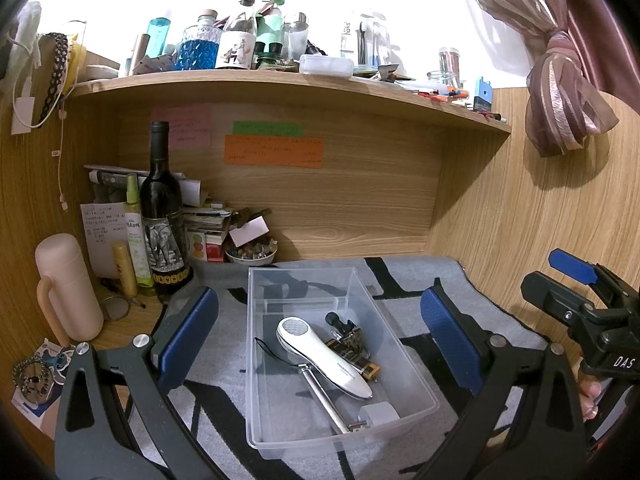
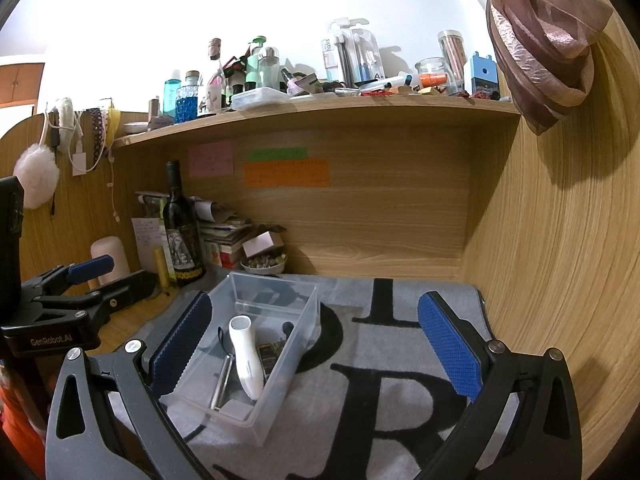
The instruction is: Organize rigid objects
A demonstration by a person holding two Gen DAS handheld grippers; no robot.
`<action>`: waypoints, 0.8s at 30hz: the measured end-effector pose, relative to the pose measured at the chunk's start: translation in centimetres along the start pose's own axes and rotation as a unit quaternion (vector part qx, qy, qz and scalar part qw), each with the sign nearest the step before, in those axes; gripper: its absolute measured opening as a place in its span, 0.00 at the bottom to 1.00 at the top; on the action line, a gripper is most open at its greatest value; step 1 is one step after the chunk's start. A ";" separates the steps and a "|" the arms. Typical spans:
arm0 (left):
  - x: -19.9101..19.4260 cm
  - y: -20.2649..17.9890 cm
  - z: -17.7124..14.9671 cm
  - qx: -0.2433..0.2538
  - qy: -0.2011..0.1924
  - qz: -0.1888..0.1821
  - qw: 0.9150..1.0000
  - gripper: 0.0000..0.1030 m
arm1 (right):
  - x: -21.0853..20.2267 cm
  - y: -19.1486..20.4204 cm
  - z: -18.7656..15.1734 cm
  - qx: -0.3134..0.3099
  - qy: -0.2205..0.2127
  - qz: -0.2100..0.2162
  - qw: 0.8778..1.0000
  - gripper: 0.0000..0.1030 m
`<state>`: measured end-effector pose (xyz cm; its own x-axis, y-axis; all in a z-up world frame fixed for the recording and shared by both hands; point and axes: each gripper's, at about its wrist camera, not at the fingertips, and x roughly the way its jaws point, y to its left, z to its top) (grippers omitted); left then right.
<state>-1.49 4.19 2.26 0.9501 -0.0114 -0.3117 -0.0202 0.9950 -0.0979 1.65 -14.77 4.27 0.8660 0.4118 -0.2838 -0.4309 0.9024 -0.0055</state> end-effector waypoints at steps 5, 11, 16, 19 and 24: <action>0.0 -0.1 0.0 0.000 0.001 0.000 1.000 1.00 | 0.0 0.1 0.0 0.000 0.000 -0.001 1.000 1.00; 0.1 -0.1 0.0 0.001 0.002 -0.004 1.000 1.00 | 0.0 0.0 -0.1 0.001 0.001 -0.001 1.000 1.00; 0.2 -0.2 -0.1 0.002 0.002 -0.005 1.000 1.00 | 0.0 0.1 -0.3 0.001 0.002 -0.001 1.000 1.00; 0.2 -0.2 -0.1 0.001 0.002 -0.005 1.000 1.00 | 0.1 0.2 -0.3 0.002 0.003 -0.002 1.000 1.00; 0.5 -0.3 -0.2 -0.001 0.004 -0.005 1.000 1.00 | 0.1 0.2 -0.3 0.003 0.004 -0.003 1.000 1.00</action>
<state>-1.10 3.90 1.96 0.9477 -0.0229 -0.3185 -0.0106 0.9946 -0.1029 1.56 -14.57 3.90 0.8665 0.4057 -0.2910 -0.4244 0.9055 -0.0014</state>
